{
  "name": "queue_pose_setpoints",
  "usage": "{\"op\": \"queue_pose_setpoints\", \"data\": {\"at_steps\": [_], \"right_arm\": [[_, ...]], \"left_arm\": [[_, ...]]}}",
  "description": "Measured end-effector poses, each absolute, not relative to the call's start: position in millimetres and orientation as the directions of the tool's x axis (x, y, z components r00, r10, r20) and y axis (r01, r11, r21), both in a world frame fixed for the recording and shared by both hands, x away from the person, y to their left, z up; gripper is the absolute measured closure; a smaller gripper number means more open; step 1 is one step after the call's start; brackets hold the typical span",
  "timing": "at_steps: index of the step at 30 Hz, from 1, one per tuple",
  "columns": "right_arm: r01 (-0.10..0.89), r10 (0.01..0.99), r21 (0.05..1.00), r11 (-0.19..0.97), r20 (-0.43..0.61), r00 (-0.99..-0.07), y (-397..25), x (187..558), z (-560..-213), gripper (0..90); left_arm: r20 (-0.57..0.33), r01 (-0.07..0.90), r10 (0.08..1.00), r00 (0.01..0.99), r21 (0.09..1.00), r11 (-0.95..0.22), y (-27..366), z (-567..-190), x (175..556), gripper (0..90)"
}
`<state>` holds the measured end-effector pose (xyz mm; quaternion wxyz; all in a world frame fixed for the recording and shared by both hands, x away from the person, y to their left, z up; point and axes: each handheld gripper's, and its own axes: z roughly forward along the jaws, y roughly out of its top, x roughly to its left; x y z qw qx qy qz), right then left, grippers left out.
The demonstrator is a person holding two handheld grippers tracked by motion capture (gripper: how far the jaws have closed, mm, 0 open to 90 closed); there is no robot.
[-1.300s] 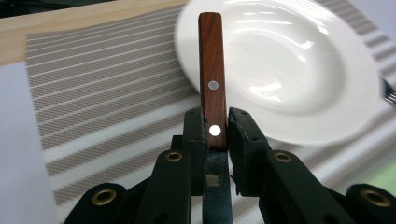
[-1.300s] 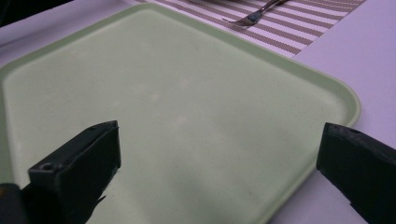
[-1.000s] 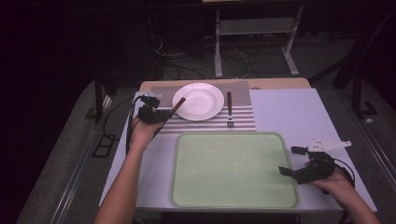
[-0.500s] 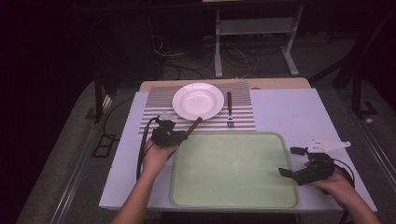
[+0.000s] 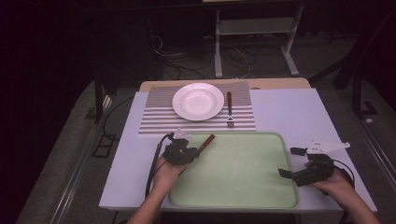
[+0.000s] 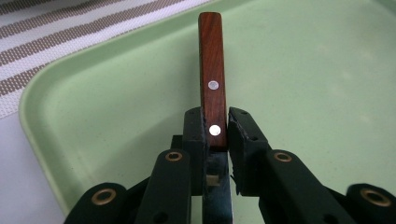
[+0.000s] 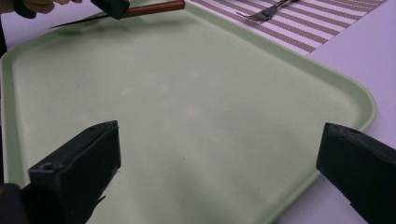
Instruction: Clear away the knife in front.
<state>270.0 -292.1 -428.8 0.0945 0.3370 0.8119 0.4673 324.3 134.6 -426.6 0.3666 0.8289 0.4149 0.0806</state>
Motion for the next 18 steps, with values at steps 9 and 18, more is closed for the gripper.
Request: {"op": "queue_pose_setpoints", "data": {"at_steps": [9, 18], "right_arm": [[0.457, 0.64, 0.822, 0.339, 0.154, -0.753, -291.7, 269.2, -427.9, 0.0], [0.455, 0.642, 0.821, 0.345, 0.147, -0.753, -290.9, 269.0, -428.2, 0.0]], "left_arm": [[-0.151, 0.625, 0.748, 0.647, 0.666, -0.407, 134.0, -435.0, 325.3, 76.3], [-0.167, 0.582, 0.696, 0.698, 0.699, -0.416, 130.4, -428.6, 333.8, 80.1]]}}
